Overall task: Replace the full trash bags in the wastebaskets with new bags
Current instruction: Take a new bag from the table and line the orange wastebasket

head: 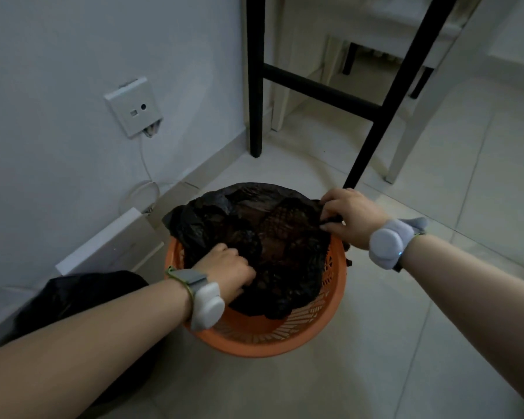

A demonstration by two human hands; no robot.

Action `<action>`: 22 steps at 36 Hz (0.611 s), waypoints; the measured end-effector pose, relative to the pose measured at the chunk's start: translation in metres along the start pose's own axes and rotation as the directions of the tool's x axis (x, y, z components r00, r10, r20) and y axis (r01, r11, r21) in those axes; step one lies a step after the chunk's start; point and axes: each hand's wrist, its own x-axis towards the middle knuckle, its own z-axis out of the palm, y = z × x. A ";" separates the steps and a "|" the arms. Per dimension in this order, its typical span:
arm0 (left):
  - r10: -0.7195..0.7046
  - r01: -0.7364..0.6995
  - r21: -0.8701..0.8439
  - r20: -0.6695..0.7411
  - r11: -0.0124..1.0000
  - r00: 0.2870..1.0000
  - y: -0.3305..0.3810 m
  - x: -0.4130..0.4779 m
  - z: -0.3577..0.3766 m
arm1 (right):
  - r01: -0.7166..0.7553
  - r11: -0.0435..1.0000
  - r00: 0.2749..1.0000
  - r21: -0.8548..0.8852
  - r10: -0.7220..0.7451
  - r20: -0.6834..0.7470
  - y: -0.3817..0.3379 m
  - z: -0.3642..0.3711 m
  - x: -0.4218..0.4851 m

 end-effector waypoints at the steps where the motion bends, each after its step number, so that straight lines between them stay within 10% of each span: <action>1: -0.024 0.023 -0.062 -0.006 0.998 1.000 -0.002 0.000 0.000 | -0.032 0.996 0.999 0.083 0.034 -0.019 0.002 -0.003 -0.001; 9: -0.108 0.088 -0.717 0.018 0.691 0.994 -0.024 0.002 -0.015 | -0.287 0.918 0.951 0.275 0.307 -0.034 0.019 -0.010 -0.011; 17: -0.102 0.088 -0.942 0.058 0.324 0.993 -0.026 -0.003 -0.018 | 0.222 0.967 0.962 0.126 -0.196 -0.190 -0.029 -0.003 -0.035; 22: -0.178 0.088 -0.878 0.003 0.471 0.984 -0.028 -0.008 -0.025 | 0.219 0.965 0.968 0.146 -0.196 -0.158 -0.039 0.009 -0.028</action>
